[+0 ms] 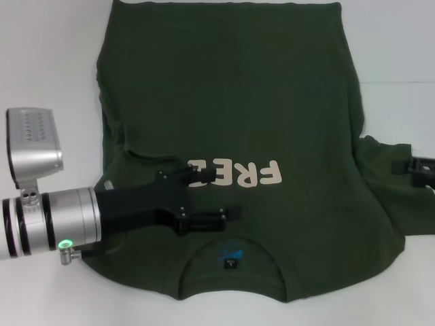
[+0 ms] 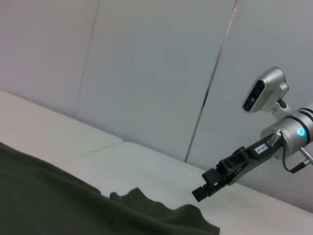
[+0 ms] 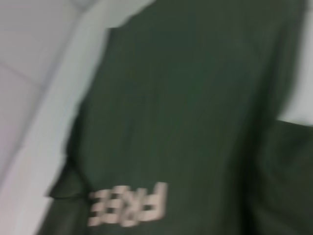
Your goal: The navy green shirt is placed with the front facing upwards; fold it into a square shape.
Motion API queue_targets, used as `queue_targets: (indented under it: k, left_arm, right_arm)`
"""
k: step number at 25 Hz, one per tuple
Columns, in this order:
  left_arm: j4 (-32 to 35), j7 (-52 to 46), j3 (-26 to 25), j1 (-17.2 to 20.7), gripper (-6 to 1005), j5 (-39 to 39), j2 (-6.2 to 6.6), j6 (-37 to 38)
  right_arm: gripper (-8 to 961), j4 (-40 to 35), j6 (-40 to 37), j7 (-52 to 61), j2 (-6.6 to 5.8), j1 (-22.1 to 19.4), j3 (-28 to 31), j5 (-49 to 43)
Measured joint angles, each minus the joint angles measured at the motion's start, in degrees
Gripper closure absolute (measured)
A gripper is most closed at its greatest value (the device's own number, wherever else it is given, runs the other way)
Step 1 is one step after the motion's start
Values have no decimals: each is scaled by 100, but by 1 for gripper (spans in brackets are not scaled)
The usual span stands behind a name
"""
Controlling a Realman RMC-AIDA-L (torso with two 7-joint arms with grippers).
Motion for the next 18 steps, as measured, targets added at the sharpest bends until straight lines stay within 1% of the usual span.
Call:
queue_targets:
  k: [3, 6, 11, 13, 18]
  left_arm:
    - [-2, 2, 35, -1, 65, 52, 0, -14]
    - [-2, 3, 41, -4, 65, 72, 1, -12]
    - [-2, 5, 194, -29, 66, 118, 1, -22]
    - [-2, 6, 280, -42, 66, 158, 1, -31]
    - [-2, 6, 315, -79, 66, 248, 1, -49]
  right_arm:
    - [58, 1, 227, 111, 12, -74, 102, -306]
    - [59, 0, 334, 158, 9, -131, 231, -417]
    - [61, 1, 558, 332, -36, -203, 374, -633]
    - [62, 2, 589, 342, -36, -214, 450, -697]
    - [64, 2, 672, 308, 29, -187, 477, -716]
